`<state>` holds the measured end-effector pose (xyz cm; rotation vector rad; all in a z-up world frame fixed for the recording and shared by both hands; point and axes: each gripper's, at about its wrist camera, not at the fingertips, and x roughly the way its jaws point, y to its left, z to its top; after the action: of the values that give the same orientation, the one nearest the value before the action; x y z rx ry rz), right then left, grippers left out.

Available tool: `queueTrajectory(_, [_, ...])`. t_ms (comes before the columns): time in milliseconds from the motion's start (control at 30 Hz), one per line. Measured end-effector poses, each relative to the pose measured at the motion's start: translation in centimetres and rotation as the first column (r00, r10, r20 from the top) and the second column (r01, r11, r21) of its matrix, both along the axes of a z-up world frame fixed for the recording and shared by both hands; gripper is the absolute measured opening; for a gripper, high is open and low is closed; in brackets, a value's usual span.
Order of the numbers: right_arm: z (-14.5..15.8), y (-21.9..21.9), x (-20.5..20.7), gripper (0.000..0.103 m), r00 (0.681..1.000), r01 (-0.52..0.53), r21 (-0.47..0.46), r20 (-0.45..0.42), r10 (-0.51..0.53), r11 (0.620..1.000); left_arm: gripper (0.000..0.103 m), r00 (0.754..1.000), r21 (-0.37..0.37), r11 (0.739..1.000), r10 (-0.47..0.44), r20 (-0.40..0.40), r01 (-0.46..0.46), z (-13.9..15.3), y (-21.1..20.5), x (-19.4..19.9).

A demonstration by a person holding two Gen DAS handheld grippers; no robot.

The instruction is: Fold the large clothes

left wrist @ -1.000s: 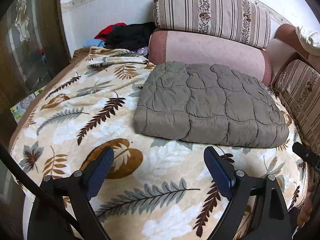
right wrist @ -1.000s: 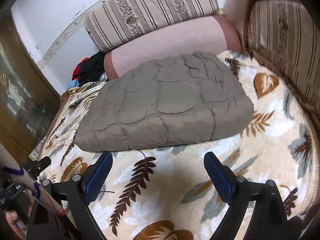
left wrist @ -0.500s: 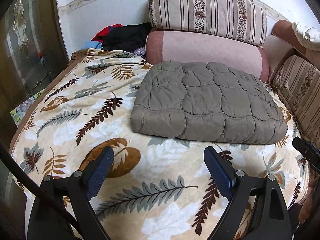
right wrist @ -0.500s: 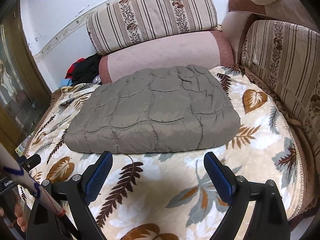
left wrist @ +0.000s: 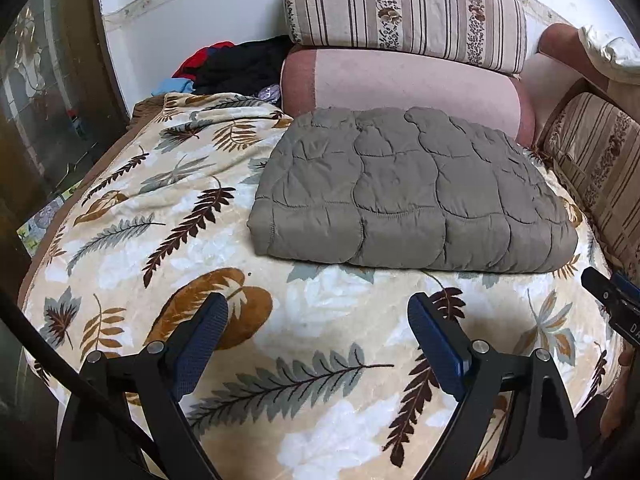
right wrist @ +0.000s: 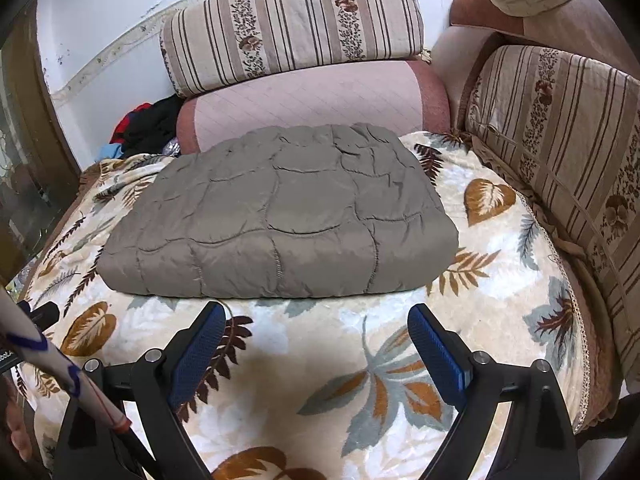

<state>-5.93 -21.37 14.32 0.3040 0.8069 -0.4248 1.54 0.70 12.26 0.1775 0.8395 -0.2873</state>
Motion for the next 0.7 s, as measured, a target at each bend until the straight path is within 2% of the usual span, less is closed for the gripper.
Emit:
queueTrajectory(267, [-0.7,-0.4,0.1,0.092,1.0,0.008,-0.002,-0.02,-0.008,1.0,0.091,1.0,0.002,1.0,-0.002,-0.012,0.003,-0.3,-0.2,0.3])
queueTrajectory(433, [-1.3,-0.6,0.4,0.086,0.999,0.009,-0.002,-0.043,-0.009,1.0,0.091,1.0,0.009,1.0,-0.017,-0.015,0.017,-0.6,-0.6,0.4])
queueTrajectory(700, [-2.5,-1.0,0.7,0.086,0.997,0.004,0.007,-0.072,-0.003,1.0,0.091,0.999,0.011,1.0,-0.017,-0.037,0.017,-1.5,-1.0,0.8])
